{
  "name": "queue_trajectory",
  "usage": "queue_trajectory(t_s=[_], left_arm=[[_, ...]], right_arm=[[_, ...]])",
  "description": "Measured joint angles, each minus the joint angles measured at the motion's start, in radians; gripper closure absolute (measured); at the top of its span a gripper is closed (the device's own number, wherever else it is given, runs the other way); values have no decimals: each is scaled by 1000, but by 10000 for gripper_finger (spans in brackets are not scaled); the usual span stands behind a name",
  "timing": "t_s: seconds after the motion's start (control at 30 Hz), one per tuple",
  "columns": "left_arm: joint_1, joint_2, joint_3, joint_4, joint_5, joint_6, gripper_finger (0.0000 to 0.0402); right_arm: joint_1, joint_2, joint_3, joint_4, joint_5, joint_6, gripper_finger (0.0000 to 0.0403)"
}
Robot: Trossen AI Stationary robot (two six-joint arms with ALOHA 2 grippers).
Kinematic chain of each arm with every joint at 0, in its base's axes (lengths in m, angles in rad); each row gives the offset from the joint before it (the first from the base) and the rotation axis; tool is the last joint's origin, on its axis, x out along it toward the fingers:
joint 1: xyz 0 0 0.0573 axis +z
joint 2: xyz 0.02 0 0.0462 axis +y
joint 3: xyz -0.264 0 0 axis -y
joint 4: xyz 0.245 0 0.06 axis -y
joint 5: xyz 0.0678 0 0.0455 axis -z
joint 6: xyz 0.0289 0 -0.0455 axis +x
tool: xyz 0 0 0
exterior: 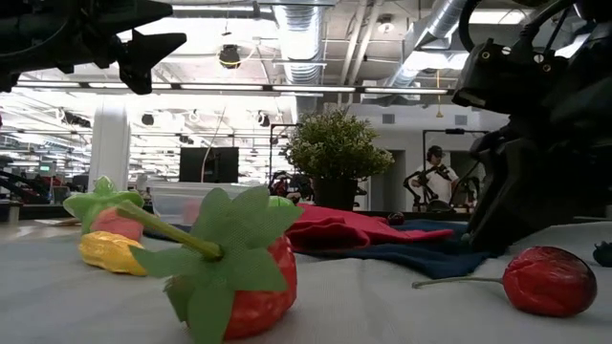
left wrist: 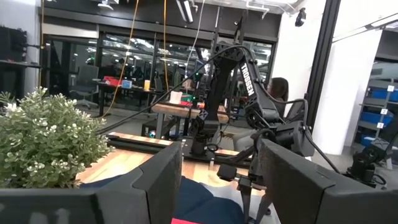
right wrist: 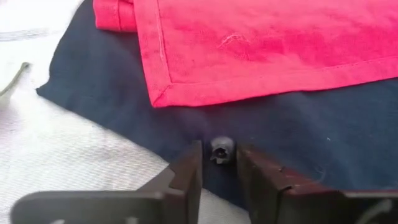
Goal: Pick and placing Produce into tupperware
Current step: Put the left blueberry into the transparent bin
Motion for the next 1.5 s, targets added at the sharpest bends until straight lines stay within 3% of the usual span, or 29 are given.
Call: queue_trajectory(t_s=[0.2,0.7,1.23,1.37,1.5], left_arm=[[0,0,0,0,0,0,198],[0,0,0,0,0,0,198],[0,0,0,0,0,0,198],[0,0,0,0,0,0,198],[0,0,0,0,0,0,198]], right_arm=[[6,0,0,14,-22,-1,309],[4,-6,10,18,-72,-39,292],[-3,-6,54,6,-79,-109,391],[-5,-7,54,6,-79,-122,387],[-9,-7,54,8,-117,-110,355]])
